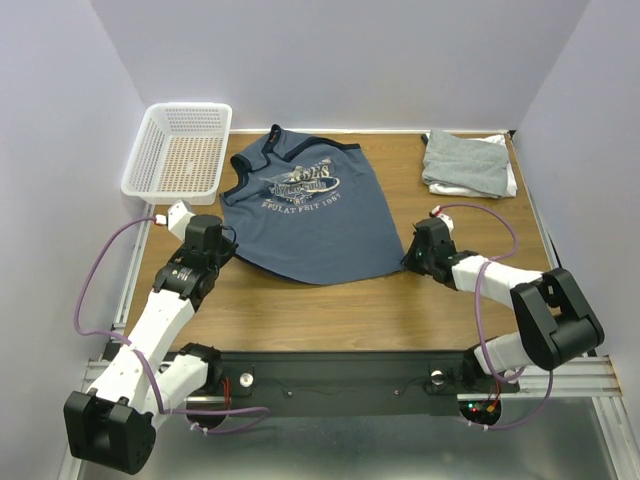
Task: Fold and stack the tank tops
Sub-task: Flatten the tank top out
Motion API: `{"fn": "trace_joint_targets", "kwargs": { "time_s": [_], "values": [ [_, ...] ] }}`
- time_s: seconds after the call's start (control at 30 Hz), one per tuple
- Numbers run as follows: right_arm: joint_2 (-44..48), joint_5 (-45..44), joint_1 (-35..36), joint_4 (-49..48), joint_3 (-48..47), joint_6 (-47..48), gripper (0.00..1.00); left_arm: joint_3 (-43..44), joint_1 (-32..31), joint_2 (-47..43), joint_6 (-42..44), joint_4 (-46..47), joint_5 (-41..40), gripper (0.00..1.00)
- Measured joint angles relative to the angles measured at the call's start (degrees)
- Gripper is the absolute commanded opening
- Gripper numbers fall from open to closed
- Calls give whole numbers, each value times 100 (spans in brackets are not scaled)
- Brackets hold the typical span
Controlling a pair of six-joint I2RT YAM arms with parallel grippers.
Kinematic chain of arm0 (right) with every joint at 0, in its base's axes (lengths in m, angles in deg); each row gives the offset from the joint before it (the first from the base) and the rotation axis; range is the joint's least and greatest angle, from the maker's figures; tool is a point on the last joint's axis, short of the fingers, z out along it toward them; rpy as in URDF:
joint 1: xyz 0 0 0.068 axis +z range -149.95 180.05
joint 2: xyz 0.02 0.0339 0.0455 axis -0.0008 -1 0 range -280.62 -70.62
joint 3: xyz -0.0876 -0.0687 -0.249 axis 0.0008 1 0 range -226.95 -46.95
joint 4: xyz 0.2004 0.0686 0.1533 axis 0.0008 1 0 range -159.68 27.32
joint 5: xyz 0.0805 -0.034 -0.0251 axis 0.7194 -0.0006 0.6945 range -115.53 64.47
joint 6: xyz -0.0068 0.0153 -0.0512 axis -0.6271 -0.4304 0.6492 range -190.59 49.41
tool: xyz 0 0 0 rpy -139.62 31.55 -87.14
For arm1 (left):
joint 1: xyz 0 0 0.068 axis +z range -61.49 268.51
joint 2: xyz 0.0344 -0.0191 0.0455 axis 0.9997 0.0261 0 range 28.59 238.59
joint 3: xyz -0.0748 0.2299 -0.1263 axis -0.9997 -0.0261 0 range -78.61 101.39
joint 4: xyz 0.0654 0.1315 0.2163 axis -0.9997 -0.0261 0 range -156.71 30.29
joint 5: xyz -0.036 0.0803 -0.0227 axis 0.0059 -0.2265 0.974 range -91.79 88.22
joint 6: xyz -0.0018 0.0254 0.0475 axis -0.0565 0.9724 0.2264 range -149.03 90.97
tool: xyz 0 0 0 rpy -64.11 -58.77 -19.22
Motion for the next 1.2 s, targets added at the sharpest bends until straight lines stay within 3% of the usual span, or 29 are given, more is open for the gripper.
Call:
{"fn": "trace_joint_targets", "kwargs": {
  "time_s": [0.17,0.3,0.53,0.8,1.2],
  "values": [
    [28,4,26,354,-216,4,0,243,0,0,221,-33,179,0],
    [420,-146,44,1108,-1021,149,0,789,0,0,529,-55,402,0],
    [1150,-520,31,1805,-3536,546,0,2422,0,11,1084,-190,636,0],
    [1283,-774,2,2494,-6179,975,0,5038,0,168,1405,-260,973,0],
    [964,-863,2,2791,-9346,1541,0,6655,0,238,1375,251,1292,0]
  ]
}}
